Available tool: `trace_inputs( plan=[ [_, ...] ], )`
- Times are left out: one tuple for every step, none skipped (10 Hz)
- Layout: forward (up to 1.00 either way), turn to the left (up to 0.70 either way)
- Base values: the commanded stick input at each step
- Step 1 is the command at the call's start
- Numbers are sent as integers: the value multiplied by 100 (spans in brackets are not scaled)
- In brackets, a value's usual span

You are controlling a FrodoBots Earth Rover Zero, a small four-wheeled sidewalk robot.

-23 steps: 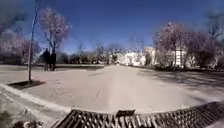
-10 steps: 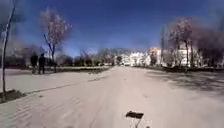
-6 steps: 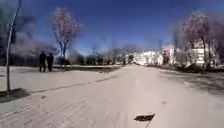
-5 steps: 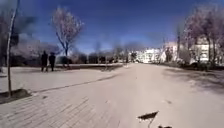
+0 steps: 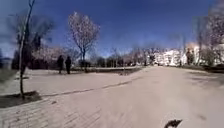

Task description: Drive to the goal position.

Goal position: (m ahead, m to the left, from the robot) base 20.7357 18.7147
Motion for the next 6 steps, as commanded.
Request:
trace_inputs(
  plan=[
    [94,37],
    [94,37],
    [94,37],
    [93,37],
    [92,37],
    [91,37]
  ],
)
